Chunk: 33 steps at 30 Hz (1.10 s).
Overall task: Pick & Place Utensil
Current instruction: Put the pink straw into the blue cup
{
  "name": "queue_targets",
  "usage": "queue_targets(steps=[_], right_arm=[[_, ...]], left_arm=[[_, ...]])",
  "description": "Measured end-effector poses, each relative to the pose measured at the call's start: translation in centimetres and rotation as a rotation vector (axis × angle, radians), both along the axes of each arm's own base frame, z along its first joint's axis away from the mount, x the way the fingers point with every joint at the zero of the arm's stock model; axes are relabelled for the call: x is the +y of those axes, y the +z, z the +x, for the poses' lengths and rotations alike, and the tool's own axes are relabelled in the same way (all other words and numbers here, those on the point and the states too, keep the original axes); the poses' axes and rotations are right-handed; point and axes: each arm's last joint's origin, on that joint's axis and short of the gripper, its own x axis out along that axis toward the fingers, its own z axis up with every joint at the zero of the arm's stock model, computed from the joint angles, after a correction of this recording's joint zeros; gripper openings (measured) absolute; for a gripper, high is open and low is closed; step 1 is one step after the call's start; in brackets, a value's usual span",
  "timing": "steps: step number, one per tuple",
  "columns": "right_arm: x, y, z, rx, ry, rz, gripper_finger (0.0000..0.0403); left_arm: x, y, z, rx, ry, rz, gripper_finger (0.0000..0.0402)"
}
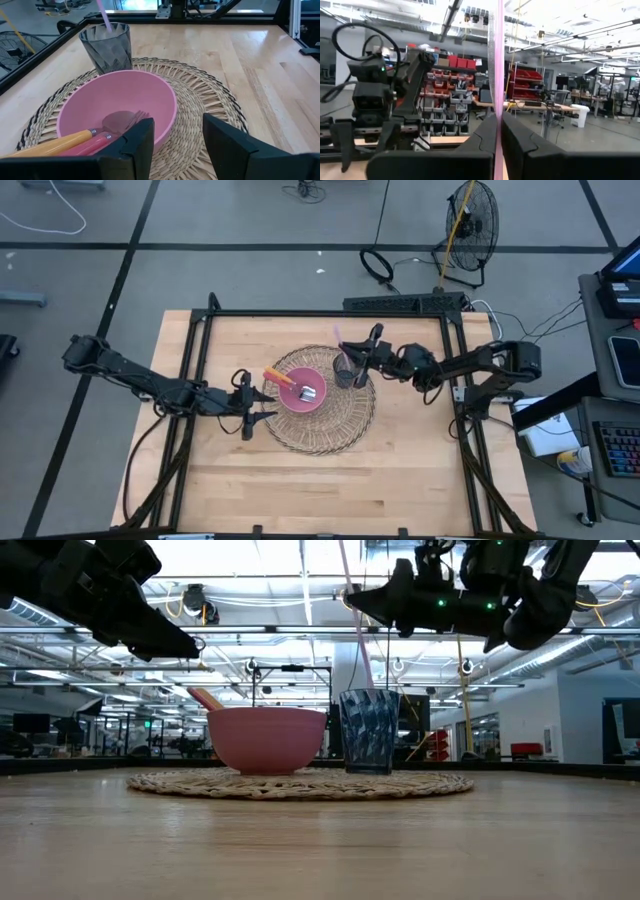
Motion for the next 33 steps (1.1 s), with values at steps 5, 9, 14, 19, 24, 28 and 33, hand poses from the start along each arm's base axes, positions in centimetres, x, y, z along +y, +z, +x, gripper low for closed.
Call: queue_targets(steps=[5,9,14,19,24,28,33], right_arm=[[0.0,-0.3,0.1,0.035,-0.001,0.008,0.0008],[0.0,-0.9,-0.1,0.064,-0.001,0.016,0.0008],[0.2,-1.5,-0.8,0.053,0.007,0.043,0.0003],[0.1,-2.4,-1.5,0.067,-0.012,0.103,0.0002],[-0.1,-3.0,-1.6,0.104,-0.014,0.134,0.0001],[-0.1,-3.2,-1.6,0.125,-0.015,0.138,0.0001],[-0.1,-3.5,-1.5,0.157,-0.016,0.149,0.0001]], left_arm=[[0.0,0.0,0.0,0.002,-0.001,0.004,0.017],[0.0,0.0,0.0,0.002,0.0,0.002,0.017],[0.0,0.0,0.0,0.002,-0.001,0.001,0.017],[0.0,0.0,0.0,0.002,-0.001,0.002,0.017],[0.0,0.0,0.0,0.002,-0.001,0.001,0.017],[0.0,0.0,0.0,0.002,0.0,0.0,0.017],[0.0,0.0,0.0,0.002,0.0,0.0,0.017]])
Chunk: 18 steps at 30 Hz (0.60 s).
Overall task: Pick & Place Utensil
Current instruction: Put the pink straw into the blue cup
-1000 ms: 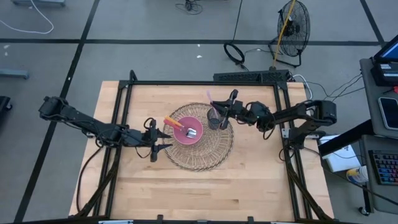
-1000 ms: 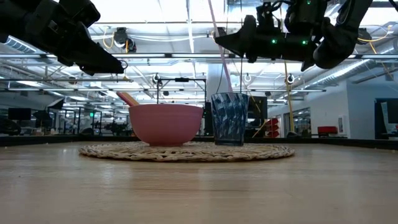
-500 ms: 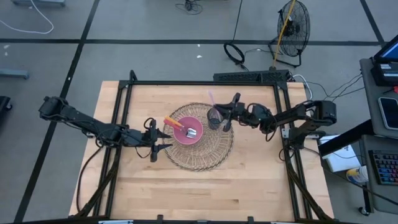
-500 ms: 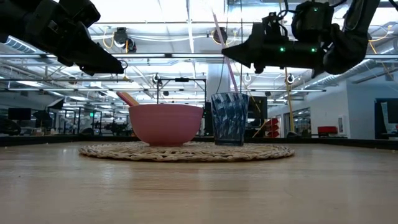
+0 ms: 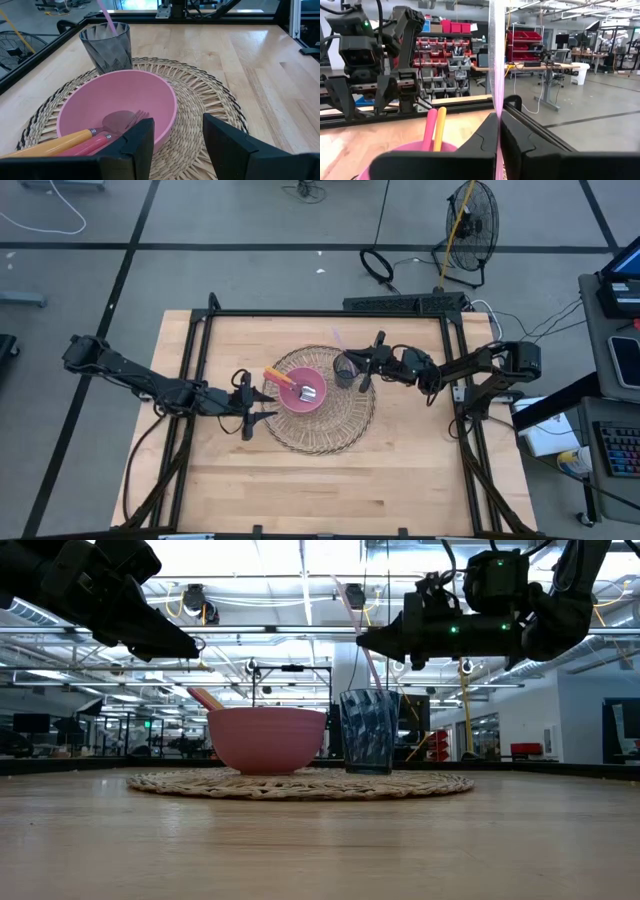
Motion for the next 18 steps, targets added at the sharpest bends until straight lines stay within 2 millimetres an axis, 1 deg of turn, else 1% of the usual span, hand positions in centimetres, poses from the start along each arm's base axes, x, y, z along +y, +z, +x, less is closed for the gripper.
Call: queue_targets(steps=[6,10,18], right_arm=[[0.0,-0.1,0.0,0.004,0.001,0.011,0.0015],[-0.1,-0.5,0.0,0.042,0.002,0.043,0.0022],[-0.1,-1.1,0.0,0.097,0.0,0.081,0.0021]], left_arm=[[0.0,0.0,0.0,0.0,0.0,0.0,0.017],[0.0,0.0,0.0,0.0,0.0,0.0,0.017],[0.0,0.0,0.0,0.001,-0.001,0.004,0.017]])
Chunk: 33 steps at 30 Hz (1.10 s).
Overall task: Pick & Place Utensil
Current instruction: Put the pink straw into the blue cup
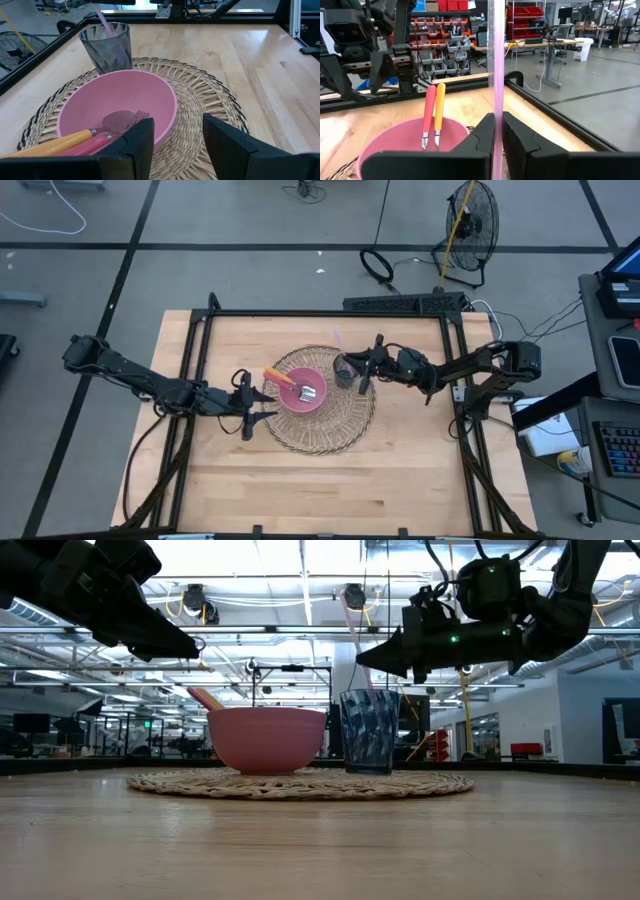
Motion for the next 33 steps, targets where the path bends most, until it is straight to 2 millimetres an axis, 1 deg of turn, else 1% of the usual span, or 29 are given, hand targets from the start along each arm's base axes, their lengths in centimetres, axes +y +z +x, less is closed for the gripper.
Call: queue_targets(steps=[9,24,28,33], right_arm=[[-0.04,-0.61,-0.03,0.055,-0.004,0.044,0.0017],[-0.03,-0.54,-0.02,0.043,0.001,0.057,0.0021],[-0.02,-0.46,-0.01,0.033,0.002,0.053,0.003],[-0.02,-0.47,-0.01,0.034,0.002,0.05,0.0054]], left_arm=[[0.0,-0.01,0.0,0.001,0.0,0.001,0.017],[0.0,-0.01,-0.01,0.001,-0.001,0.002,0.017],[0.0,-0.01,-0.01,0.002,-0.001,0.002,0.017],[0.0,-0.01,-0.01,0.002,-0.001,0.002,0.017]])
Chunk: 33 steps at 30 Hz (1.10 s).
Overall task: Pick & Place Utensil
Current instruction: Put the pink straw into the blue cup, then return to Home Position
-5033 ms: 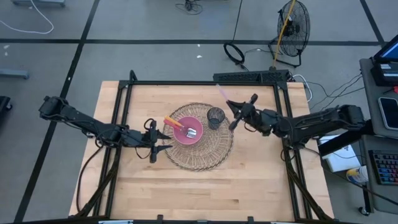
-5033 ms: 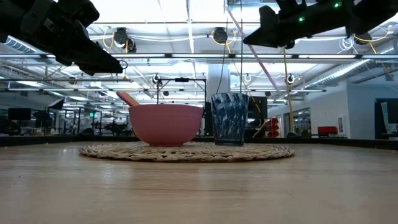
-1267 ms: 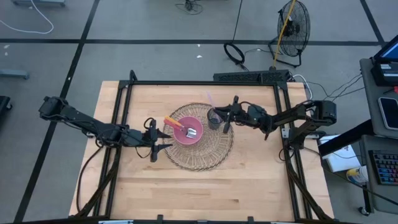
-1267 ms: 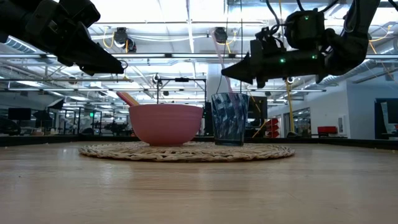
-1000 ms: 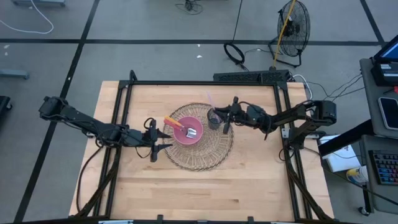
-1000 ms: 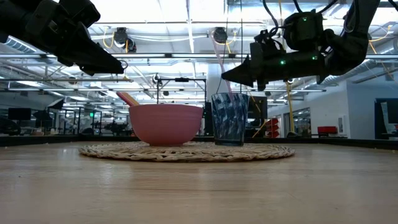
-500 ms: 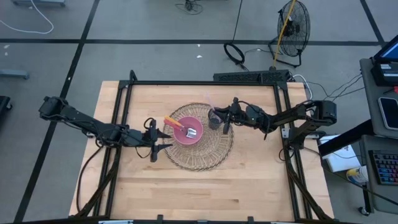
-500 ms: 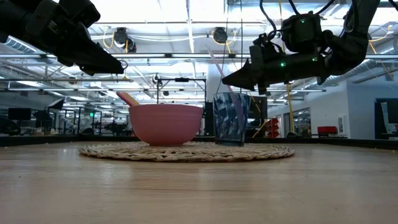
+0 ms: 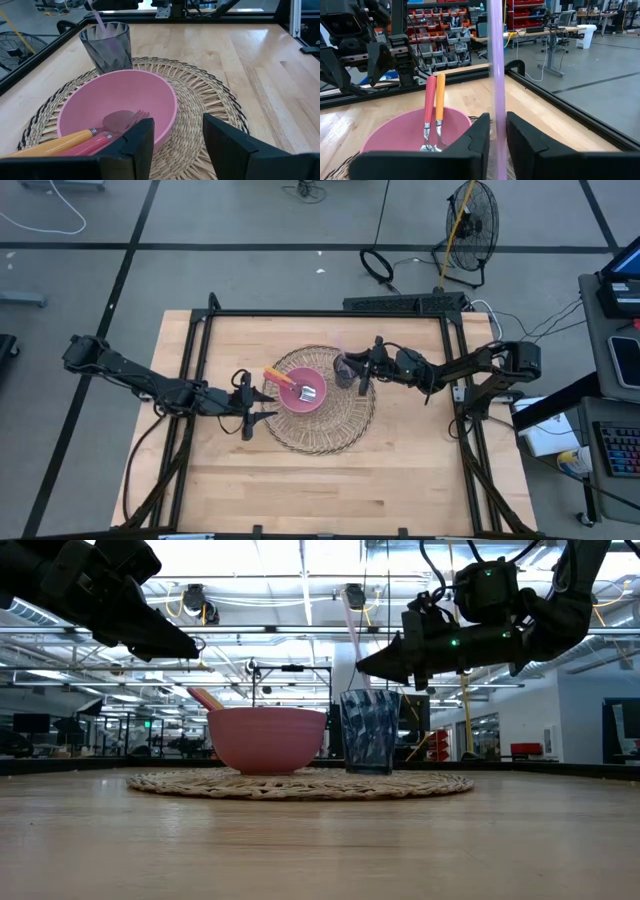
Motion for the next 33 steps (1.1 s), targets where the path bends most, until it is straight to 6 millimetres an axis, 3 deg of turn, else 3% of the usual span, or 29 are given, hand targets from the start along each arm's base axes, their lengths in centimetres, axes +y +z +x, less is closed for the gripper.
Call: queue_targets(steps=[8,19,33], right_arm=[[0.0,0.0,0.0,-0.002,0.0,0.003,0.0082],[0.0,0.1,0.0,-0.009,0.003,-0.008,0.0085],[0.4,2.2,-0.6,-0.081,0.084,-0.045,0.0089]], left_arm=[[0.0,0.0,0.0,0.0,0.0,0.0,0.017],[0.0,0.0,0.0,0.0,0.0,-0.001,0.017],[0.0,0.3,0.1,-0.029,0.001,-0.012,0.017]])
